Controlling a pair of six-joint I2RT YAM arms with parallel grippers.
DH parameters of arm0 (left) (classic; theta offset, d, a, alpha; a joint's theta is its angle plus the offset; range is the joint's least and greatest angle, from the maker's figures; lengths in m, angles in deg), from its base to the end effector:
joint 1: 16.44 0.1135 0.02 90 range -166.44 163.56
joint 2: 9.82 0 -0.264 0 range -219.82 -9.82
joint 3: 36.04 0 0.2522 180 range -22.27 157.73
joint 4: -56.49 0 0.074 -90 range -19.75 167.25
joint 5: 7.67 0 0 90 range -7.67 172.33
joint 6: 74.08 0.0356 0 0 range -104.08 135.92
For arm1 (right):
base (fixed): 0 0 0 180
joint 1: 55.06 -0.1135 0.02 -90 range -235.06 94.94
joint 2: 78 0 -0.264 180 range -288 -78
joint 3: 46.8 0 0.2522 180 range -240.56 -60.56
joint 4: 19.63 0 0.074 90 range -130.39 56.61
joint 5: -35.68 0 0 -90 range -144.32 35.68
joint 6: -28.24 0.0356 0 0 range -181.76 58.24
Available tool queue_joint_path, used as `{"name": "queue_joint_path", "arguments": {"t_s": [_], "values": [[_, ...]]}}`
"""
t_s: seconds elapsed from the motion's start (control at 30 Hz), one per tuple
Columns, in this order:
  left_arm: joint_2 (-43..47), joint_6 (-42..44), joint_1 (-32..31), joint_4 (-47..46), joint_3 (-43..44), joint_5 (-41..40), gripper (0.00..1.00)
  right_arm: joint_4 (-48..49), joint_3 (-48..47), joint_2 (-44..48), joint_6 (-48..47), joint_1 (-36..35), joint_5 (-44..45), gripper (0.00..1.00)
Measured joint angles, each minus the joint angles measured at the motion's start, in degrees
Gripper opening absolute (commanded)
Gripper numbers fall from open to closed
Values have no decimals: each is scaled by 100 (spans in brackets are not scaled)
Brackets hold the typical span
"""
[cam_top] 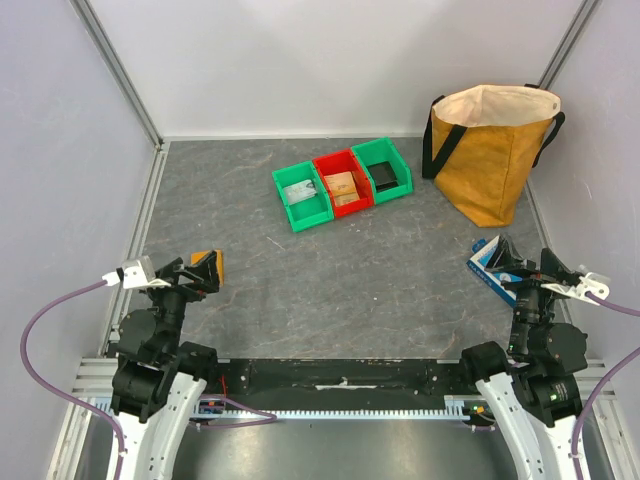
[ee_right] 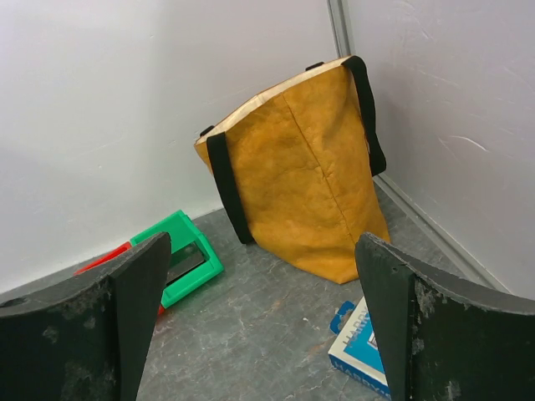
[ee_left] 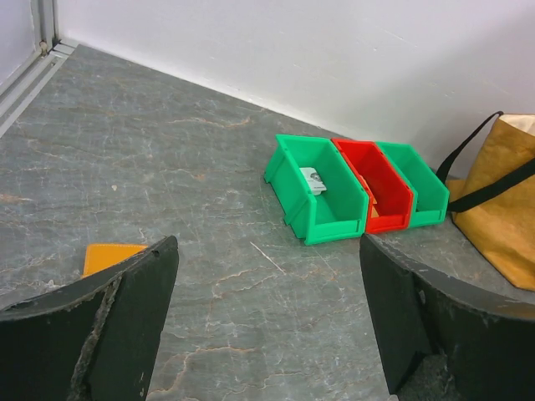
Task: Take the credit cards out of the card holder
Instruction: Move the card holder to the center of the board.
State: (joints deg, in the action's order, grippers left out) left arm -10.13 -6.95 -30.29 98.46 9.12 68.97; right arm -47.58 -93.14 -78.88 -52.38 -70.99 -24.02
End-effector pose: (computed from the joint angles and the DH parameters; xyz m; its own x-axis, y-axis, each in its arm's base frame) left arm 0.0440 -0.0024 0.2983 0.0415 -0.3997 -0.9157 0.0271 0.9166 -0.3988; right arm 0.0365 -0.0083 0.3288 0.3222 0.2383 -0.9162 0.1755 0.9360 0.3052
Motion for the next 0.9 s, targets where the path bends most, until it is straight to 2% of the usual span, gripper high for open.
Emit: {"name": "queue_joint_path", "arguments": {"t_s": [0.23,0.43,0.6,0.77,0.9], "values": [[-96,-13,31,44,4,-44,94,-2,33,7,0,0,-72,98],[-1040,-133,37,260,59,-63,94,2,50,7,0,-37,-240,98],[-2262,-221,37,448,350,17,92,-2,74,7,0,-129,-295,98],[-4116,-247,37,560,894,105,92,-2,74,7,0,-245,-348,98],[-5174,-243,63,610,1036,-15,91,-4,74,7,0,-345,-367,98]]}}
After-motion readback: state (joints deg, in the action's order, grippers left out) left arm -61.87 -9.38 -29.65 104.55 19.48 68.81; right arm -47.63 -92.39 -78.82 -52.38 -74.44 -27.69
